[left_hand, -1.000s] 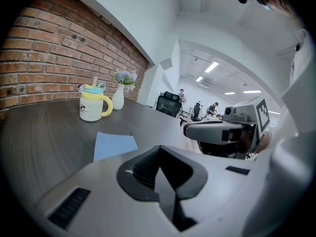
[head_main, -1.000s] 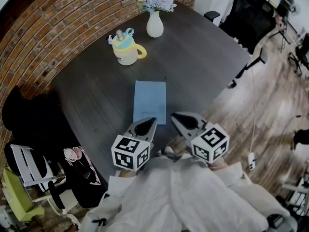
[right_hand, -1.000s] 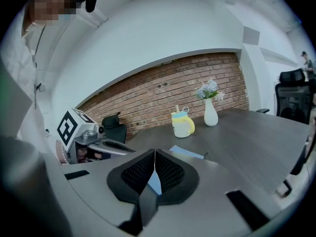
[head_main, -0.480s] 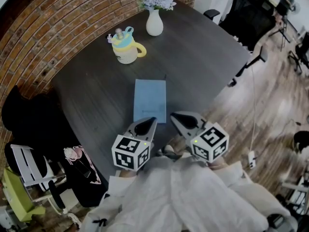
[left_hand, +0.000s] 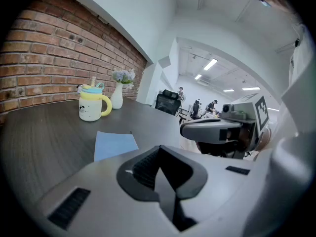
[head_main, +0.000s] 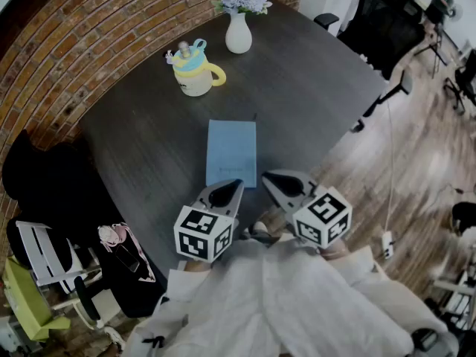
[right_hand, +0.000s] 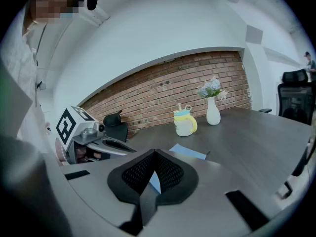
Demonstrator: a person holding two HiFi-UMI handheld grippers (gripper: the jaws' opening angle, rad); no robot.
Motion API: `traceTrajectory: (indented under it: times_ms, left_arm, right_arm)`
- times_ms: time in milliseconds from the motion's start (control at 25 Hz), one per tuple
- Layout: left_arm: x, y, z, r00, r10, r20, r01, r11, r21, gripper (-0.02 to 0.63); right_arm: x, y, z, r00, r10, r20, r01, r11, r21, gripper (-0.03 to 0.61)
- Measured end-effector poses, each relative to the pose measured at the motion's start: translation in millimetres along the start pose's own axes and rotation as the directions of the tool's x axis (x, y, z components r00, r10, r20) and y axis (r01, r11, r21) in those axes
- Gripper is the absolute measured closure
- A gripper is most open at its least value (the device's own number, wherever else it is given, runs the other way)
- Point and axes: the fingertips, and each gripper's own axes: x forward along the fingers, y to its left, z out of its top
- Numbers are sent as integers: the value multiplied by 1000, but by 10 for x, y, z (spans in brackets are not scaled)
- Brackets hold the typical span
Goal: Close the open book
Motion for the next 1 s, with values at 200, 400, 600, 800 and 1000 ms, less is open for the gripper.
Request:
traceTrajectory:
  times_ms: [200, 400, 600, 800, 1000]
  left_arm:
    - [-7, -8, 0, 1000, -1, 2, 1, 1000, 1, 607]
    - [-11, -12, -15, 1000, -1, 0, 1, 1000, 1, 607]
    - [-25, -21, -54, 1000, -5, -5, 5, 1000, -1, 607]
    - [-37, -59, -100, 1000, -15, -10, 15, 1000, -8, 607]
    - [-67, -77, -141, 1000, -17, -8, 16, 1000, -22, 607]
  right_arm:
    - [-2, 4, 8, 1000, 2, 4, -2, 1000, -2, 571]
    - [6, 21, -8, 1000, 8, -3, -8, 1000, 1, 571]
    - [8, 46, -29, 1000, 8, -3, -8, 1000, -1, 572]
    - [-22, 73, -84, 1000, 4, -17, -4, 1000, 4, 572]
    - [-61, 91, -85, 1000, 1, -8, -1, 1000, 1, 572]
